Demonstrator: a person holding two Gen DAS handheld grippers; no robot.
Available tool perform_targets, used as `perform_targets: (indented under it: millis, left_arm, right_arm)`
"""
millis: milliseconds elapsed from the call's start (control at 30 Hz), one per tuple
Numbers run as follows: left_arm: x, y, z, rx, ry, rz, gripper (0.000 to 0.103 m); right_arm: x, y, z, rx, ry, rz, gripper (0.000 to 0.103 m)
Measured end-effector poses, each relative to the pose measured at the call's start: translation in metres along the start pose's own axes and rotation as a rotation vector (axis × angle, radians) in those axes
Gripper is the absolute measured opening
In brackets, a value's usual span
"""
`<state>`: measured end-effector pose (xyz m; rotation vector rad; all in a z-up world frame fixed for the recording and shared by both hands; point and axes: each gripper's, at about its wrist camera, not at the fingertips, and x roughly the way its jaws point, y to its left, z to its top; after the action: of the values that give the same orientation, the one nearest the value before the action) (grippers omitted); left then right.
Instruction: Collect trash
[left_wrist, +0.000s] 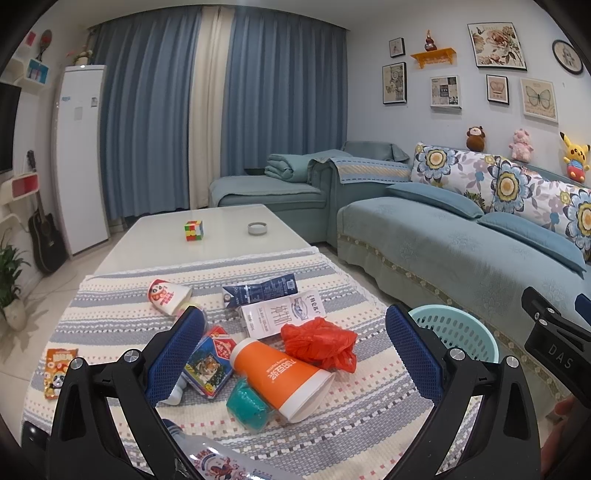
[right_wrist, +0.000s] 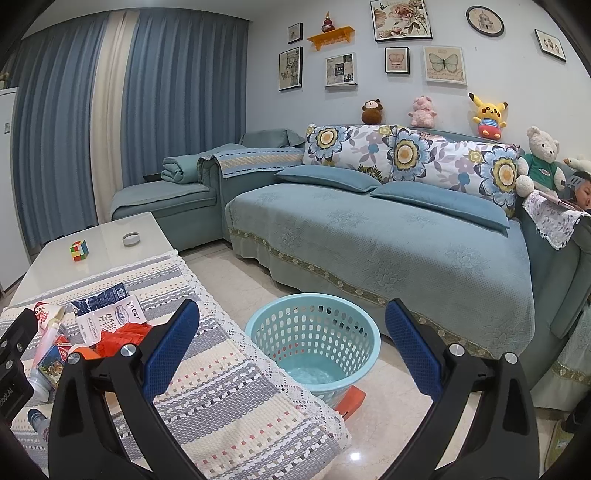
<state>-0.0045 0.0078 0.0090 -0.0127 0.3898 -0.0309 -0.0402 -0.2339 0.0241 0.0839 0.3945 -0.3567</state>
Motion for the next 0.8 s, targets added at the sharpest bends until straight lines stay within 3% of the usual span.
perform_targets:
  millis: [800]
  left_arm:
    - [0.0004,0.0002,-0.0005,-0.004,-0.007,0.001,0.095]
  right_arm:
    - [0.0019,0.0007,-0.0006,0.009,-0.002,0.003,0.095]
